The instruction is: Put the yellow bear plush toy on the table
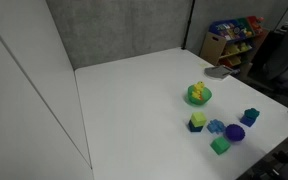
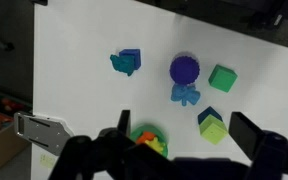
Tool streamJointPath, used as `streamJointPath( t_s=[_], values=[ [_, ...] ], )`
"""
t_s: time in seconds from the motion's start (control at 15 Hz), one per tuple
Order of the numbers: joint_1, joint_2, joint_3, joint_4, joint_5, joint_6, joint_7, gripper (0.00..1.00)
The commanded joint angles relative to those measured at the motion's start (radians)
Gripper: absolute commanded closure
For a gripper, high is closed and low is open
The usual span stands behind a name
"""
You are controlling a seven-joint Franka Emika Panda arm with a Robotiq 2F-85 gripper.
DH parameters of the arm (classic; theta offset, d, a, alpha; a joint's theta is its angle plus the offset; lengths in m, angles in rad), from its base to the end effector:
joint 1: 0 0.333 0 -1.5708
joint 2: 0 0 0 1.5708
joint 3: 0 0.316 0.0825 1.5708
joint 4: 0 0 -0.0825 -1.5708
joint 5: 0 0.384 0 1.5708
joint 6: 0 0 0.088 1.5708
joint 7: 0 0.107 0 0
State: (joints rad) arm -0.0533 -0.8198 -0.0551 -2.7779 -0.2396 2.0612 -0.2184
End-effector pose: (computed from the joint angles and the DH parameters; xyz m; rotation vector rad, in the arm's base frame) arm 0.3084 -0.0452 0.4435 2.9299 0.3349 0.1114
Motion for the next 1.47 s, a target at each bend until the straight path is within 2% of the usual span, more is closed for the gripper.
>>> streamJointPath(
  t_s=[0.0,0.4,0.8,1.4],
  values=[
    [0.008,0.0,-0.006,0.002,-0.005,-0.004,0.005,0.0],
    [0.008,0.0,-0.006,0.002,-0.005,-0.004,0.005,0.0],
    [0.041,0.06,0.015,0.086,0.028,-0.026,0.028,0.0],
    [0.071,0.221,0.036,0.355,0.086,-0.201,0.051,0.0]
  ],
)
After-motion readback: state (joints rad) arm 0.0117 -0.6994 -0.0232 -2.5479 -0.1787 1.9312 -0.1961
